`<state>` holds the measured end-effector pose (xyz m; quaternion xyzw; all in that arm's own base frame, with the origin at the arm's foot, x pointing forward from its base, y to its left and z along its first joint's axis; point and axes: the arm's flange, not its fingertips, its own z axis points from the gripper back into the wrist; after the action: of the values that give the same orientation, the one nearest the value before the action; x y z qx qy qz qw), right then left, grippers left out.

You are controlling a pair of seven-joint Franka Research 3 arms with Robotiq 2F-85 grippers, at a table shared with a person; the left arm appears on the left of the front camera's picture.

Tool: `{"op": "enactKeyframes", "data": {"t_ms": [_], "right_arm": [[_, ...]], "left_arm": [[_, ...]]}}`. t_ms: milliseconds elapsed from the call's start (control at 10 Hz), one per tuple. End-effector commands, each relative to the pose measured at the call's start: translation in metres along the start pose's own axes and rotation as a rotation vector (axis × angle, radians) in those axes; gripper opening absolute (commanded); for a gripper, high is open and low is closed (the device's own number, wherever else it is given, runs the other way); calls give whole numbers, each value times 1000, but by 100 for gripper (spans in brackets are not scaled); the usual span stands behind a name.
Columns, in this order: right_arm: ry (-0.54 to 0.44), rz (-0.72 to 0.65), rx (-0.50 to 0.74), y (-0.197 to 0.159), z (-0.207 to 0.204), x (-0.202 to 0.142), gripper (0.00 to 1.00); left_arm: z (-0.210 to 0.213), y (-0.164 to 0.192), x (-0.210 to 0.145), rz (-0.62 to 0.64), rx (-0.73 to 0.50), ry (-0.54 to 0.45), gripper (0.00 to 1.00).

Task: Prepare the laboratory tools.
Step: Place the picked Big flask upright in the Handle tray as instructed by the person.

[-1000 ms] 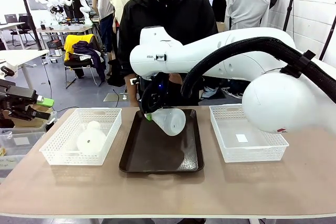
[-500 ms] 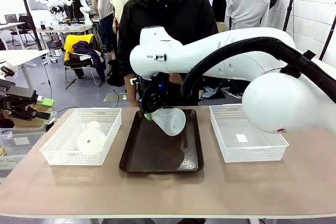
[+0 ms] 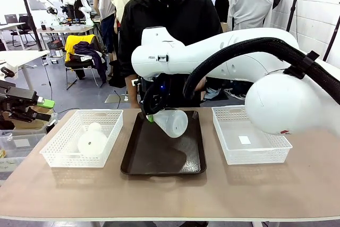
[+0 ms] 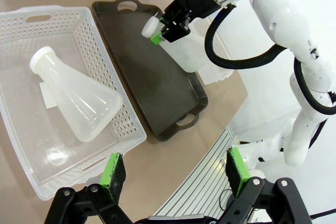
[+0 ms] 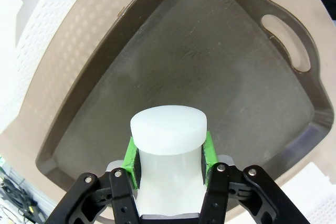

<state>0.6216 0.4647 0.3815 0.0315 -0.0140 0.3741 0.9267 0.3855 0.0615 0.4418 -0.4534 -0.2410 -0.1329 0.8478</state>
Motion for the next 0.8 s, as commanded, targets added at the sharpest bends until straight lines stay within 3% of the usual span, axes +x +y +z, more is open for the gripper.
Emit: {"op": "enactKeyframes", "data": {"t_ms": [0, 700], "right_arm": [[-5, -2, -11, 1, 5, 0, 0], [-5, -2, -11, 1, 5, 0, 0]], "left_arm": [[1, 0, 0, 1, -4, -6, 100], [1, 0, 0, 1, -4, -6, 100]]}}
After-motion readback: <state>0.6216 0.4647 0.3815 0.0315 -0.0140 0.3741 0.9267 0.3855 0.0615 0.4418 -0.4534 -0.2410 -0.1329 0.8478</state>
